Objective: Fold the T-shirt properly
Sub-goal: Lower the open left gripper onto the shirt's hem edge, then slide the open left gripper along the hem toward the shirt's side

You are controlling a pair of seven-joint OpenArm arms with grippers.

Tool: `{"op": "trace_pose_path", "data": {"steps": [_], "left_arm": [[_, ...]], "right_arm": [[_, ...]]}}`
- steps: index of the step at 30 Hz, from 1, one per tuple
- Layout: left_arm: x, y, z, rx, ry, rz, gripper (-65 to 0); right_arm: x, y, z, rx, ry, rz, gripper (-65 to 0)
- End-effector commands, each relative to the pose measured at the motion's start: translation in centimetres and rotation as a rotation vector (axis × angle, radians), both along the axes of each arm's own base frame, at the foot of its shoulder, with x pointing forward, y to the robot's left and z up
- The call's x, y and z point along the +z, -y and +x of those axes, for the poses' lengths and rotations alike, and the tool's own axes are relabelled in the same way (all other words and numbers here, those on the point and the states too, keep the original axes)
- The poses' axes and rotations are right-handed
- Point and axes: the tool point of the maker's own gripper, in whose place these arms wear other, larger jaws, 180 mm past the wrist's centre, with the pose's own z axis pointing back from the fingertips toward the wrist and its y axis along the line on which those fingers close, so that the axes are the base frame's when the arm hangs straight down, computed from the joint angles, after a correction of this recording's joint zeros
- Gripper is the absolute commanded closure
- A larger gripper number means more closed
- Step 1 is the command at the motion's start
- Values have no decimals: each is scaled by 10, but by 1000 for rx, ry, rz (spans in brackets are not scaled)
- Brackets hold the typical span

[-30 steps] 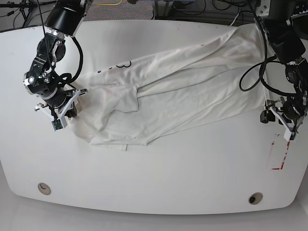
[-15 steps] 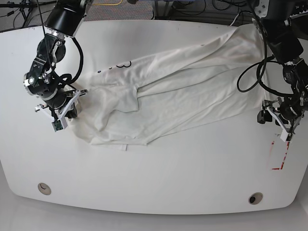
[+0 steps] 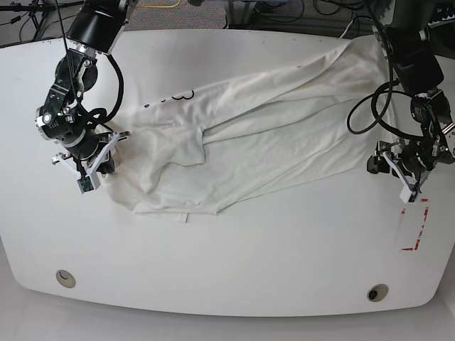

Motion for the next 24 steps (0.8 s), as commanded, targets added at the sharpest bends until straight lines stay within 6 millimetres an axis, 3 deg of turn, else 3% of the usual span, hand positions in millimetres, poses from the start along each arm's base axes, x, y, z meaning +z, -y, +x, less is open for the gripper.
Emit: {"op": "trace_pose_path", "data": {"steps": [1, 15, 24], "left_arm": [[13, -10, 13, 18, 50, -7, -446], [13, -12, 15, 34, 79, -23, -468], [-5, -9, 9, 52, 27, -67, -470]], "right_arm": [[19, 4, 10, 5, 59, -16, -13], [17, 3, 9, 5, 58, -8, -11], [17, 2, 9, 4, 58, 0, -10]]}}
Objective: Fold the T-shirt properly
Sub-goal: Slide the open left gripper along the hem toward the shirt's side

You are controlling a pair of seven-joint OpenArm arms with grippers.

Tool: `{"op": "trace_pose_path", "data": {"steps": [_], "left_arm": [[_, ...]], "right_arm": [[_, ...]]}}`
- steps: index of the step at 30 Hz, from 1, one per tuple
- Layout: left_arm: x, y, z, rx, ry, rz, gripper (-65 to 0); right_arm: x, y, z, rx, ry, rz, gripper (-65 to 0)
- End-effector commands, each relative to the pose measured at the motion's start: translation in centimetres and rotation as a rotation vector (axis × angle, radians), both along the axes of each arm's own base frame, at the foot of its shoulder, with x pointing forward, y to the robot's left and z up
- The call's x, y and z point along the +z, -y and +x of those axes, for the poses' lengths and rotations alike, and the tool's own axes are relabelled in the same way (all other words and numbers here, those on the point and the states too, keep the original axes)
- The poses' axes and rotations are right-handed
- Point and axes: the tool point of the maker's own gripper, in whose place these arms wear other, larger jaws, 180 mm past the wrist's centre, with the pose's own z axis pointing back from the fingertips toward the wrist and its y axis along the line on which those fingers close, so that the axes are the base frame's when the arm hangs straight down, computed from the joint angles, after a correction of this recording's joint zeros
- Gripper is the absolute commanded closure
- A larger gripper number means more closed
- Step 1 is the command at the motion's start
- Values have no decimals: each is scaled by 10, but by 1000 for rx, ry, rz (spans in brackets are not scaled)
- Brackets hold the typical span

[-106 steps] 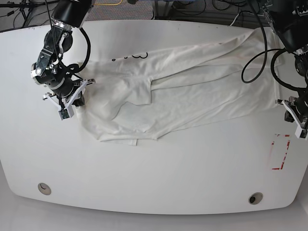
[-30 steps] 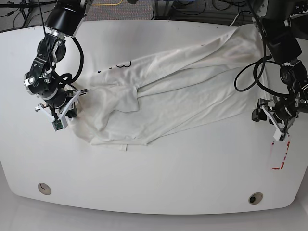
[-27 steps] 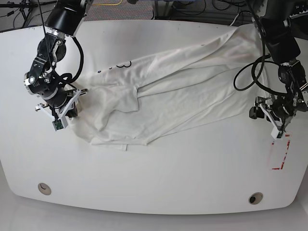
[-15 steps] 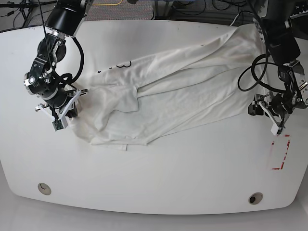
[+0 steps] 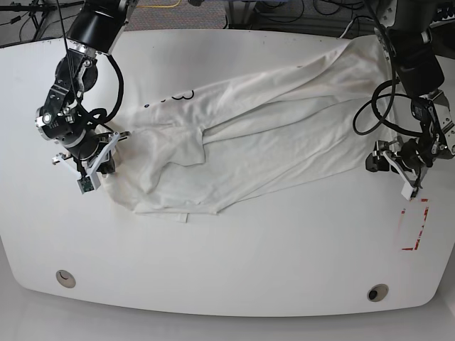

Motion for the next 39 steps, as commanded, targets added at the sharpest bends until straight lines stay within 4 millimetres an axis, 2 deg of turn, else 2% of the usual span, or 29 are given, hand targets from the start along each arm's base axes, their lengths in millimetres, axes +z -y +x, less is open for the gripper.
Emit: {"op": "trace_pose_path", "data": {"steps": [1, 17, 21, 29, 35, 37, 39], "left_arm": [[13, -6, 10, 6, 35, 1, -470], [3, 5, 9, -20, -6, -12, -461], [-1, 13, 7, -38, -19, -13, -408], [-10, 21, 1, -44, -53, -29, -222], [-12, 23, -1, -48, -61, -29, -200], [-13, 23, -3, -49, -65, -28, -204], [-14, 18, -7, -51, -79, -15, -240]], "right_arm": [[17, 3, 9, 4, 57, -5, -9], [16, 1, 9, 8, 60, 5, -5], [16, 2, 8, 7, 57, 2, -10], [18, 2, 8, 6, 63, -5, -15], [17, 2, 8, 6, 62, -5, -14], [18, 2, 8, 6, 63, -5, -15], [16, 3, 6, 4, 58, -5, -18]]}}
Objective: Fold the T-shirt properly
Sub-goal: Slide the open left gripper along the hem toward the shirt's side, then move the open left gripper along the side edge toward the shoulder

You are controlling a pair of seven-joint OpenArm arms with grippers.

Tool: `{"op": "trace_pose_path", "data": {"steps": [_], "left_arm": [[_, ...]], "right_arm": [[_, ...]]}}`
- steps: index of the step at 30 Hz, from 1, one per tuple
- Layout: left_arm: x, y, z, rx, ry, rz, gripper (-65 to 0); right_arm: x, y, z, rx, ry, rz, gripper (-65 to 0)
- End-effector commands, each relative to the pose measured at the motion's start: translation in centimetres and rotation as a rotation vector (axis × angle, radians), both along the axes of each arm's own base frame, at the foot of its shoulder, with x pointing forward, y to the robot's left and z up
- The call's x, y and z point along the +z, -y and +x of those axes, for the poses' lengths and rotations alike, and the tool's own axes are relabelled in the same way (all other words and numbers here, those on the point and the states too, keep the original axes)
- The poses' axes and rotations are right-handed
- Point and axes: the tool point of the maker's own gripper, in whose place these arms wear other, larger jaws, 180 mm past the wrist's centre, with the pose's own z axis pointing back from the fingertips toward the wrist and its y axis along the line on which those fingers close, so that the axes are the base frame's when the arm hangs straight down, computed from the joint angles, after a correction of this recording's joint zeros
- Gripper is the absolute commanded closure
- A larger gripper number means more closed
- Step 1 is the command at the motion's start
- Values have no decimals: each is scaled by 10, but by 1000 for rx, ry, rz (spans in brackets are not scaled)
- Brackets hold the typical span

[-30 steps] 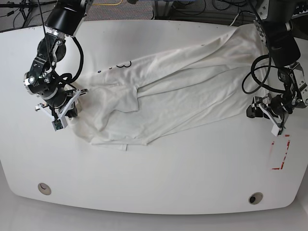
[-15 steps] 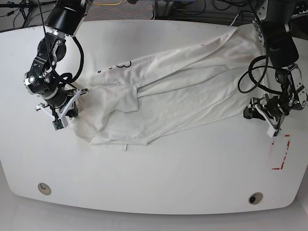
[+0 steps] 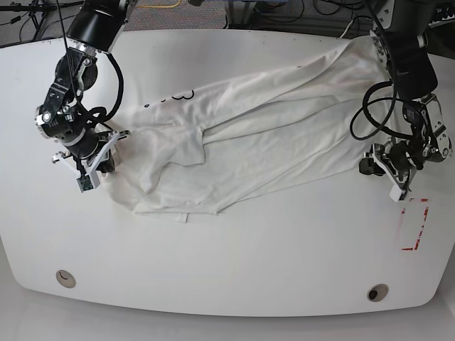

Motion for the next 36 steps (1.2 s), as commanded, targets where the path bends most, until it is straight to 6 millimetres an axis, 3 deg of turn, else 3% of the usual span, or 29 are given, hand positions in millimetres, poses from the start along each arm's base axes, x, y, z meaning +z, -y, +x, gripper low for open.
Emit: {"op": "trace_pose_path", "data": {"steps": [1, 8, 30, 36], "left_arm": [[-4, -9, -11, -18, -59, 47, -255], [-2, -9, -17, -23, -71, 59, -331], [54, -18, -40, -46, -30, 267, -346], [69, -8, -60, -78, 12, 283, -342]], "right_arm": [[16, 3, 8, 5, 58, -7, -18], [16, 3, 8, 5, 56, -7, -19], [12, 5, 6, 0, 43, -6, -19], [10, 3, 6, 3, 40, -4, -18]]}}
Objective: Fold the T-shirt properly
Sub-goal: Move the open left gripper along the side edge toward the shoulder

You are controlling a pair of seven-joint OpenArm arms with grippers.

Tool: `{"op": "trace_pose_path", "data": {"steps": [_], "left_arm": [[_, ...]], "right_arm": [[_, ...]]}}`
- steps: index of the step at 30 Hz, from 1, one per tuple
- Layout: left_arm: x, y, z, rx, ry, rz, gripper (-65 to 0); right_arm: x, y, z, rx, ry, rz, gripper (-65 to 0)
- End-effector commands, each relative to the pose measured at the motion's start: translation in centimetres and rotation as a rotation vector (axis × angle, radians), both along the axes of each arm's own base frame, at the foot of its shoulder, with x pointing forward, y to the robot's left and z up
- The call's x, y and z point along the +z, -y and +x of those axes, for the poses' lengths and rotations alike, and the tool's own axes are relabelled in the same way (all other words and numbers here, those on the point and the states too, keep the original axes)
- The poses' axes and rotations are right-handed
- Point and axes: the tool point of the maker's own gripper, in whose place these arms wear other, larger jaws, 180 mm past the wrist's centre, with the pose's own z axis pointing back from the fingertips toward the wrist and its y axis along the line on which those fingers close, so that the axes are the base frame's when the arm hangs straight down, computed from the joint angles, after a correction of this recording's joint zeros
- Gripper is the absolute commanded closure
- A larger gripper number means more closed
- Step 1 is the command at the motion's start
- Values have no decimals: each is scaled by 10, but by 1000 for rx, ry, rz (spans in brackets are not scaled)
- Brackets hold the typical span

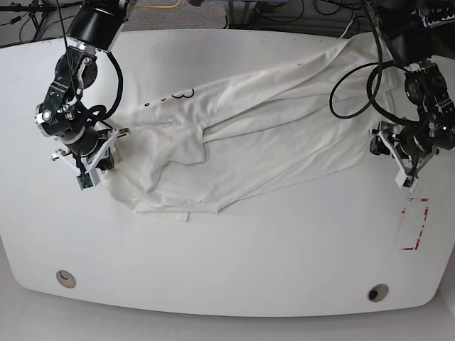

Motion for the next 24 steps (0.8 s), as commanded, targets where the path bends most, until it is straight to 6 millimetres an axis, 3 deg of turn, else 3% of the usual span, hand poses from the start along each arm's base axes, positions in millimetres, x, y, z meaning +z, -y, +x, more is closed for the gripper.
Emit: {"op": "trace_pose_path", "data": {"steps": [1, 6, 8, 16, 18, 24], "left_arm": [[13, -4, -2, -22, 45, 20, -341], [13, -5, -15, -59, 51, 34, -340], [14, -17, -26, -36, 47, 61, -338], [8, -23, -31, -18, 38, 57, -313], [8, -23, -31, -16, 42, 55, -290], [12, -20, -34, -26, 66, 53, -105]], "right_arm": [[15, 2, 10, 6, 55, 0, -18], [14, 1, 10, 7, 56, 3, -18], [15, 3, 10, 2, 59, 0, -14], [14, 2, 9, 5, 55, -1, -12], [14, 2, 9, 6, 55, -1, -12], [15, 0, 9, 9, 60, -1, -5]]}}
